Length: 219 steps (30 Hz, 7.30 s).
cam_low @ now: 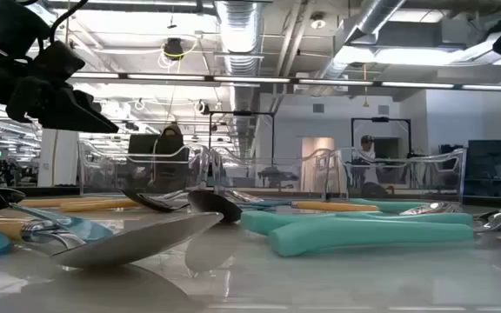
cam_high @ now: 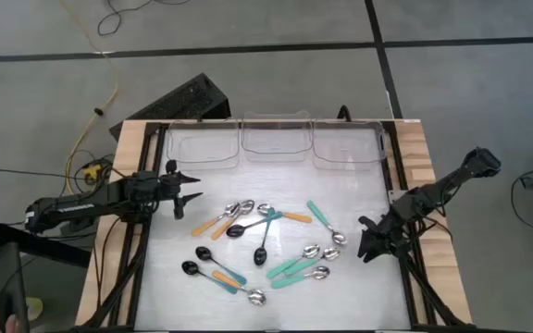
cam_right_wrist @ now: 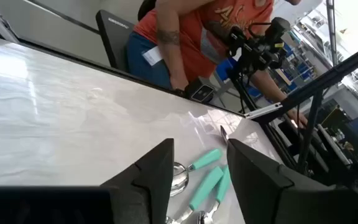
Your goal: Sort silverware by color (type)
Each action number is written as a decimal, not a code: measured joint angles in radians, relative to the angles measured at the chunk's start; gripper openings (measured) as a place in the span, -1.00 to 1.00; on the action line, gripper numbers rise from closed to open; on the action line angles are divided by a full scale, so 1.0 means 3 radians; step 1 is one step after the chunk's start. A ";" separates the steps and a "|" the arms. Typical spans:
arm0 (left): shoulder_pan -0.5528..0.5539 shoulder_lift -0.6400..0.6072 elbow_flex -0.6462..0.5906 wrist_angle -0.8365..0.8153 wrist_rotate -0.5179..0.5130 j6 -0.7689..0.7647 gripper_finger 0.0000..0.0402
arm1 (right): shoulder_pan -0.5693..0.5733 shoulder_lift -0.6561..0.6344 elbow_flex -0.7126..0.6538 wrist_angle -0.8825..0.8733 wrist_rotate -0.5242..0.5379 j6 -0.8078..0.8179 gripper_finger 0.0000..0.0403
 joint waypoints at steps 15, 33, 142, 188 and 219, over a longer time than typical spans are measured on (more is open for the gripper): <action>0.0000 0.0000 0.0000 0.0000 0.0001 0.0000 -0.03 | 0.0001 0.0000 0.0000 -0.0001 -0.0001 0.0000 -0.13; 0.0000 0.0000 0.0000 0.0000 0.0000 0.0000 -0.03 | 0.0000 0.0001 0.0000 -0.0001 0.0000 0.0000 -0.13; 0.0005 0.0399 0.0654 0.1710 0.0205 -0.1008 0.38 | -0.0558 0.3849 0.2336 -0.1912 0.2703 0.5997 0.47; 0.0006 0.0398 0.0654 0.1647 0.0164 -0.1185 0.38 | -0.0549 0.4292 0.2389 -0.1868 0.2582 0.6756 -0.62; 0.0006 0.0399 0.0654 0.1624 -0.0052 -0.1188 0.38 | -0.2981 0.2873 0.3108 -0.2091 0.2977 0.2651 -0.62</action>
